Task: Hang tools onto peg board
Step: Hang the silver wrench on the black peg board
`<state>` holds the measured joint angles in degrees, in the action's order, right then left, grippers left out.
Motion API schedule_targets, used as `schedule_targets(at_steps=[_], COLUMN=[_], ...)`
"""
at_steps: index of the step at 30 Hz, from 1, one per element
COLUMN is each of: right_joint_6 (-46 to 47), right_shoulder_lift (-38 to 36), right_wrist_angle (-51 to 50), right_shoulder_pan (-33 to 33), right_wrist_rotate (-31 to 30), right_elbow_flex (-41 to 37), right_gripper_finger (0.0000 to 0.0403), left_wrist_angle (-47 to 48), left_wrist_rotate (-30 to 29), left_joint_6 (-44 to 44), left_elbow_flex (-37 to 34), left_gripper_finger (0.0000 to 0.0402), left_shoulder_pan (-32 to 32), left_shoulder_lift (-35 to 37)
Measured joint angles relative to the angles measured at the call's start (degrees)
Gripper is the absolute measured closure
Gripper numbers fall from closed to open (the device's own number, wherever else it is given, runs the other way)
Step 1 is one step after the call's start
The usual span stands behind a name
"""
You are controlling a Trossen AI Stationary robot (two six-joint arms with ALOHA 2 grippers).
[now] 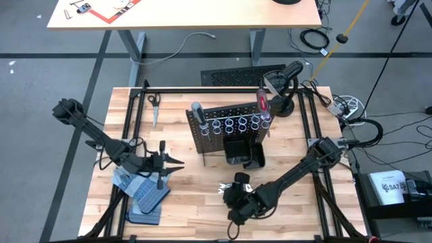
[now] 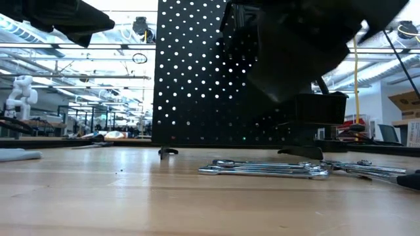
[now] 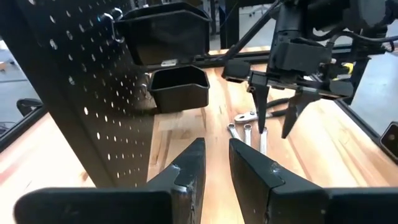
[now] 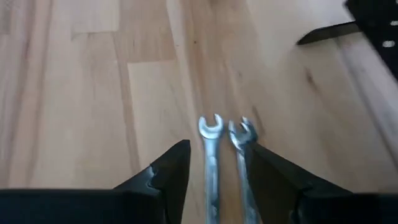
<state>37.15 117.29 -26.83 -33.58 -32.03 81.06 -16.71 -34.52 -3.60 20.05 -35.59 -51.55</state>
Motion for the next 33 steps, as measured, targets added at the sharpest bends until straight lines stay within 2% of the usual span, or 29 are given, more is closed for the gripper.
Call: schedule_targets(at_steps=[4, 9, 16, 21, 25, 27, 33], right_joint_6=[1.34, 0.81, -0.21, 1.55, 2.42, 1.67, -2.64], right_shoulder_lift=[2.61, 4.62, 4.77, 4.53, 4.70, 4.81, 5.11], right_wrist_angle=[0.34, 0.35, 0.48, 1.02, 5.60, 6.77, 11.96], right_shoulder_pan=[0.52, 1.38, 2.53, 5.03, 5.60, 5.38, 3.72], right_wrist_rotate=[3.84, 3.86, 2.98, 12.33, 18.31, 19.14, 16.55], right_elbow_flex=[0.00, 0.00, 0.00, 0.11, 0.01, -0.02, 0.27], right_gripper_finger=[0.0201, 0.0162, 0.0163, 0.0167, 0.0167, 0.0167, 0.0167], left_wrist_angle=[-0.01, -1.75, -5.53, -5.35, -5.39, -5.29, -5.07], left_wrist_rotate=[0.00, -0.02, -0.07, -0.15, -0.16, -0.24, -0.25], left_joint_6=[0.16, 2.97, 6.24, 6.97, 6.94, 6.67, 5.44], left_elbow_flex=[0.00, 0.00, 0.00, 0.00, 0.00, 0.00, 0.00], left_gripper_finger=[0.0320, 0.0320, 0.0320, 0.0320, 0.0320, 0.0320, 0.0320], left_shoulder_pan=[0.02, 0.19, 1.35, 2.43, 2.84, 2.86, 2.86], left_shoulder_lift=[-0.84, -1.93, -2.45, -2.45, -2.45, -2.45, -2.45])
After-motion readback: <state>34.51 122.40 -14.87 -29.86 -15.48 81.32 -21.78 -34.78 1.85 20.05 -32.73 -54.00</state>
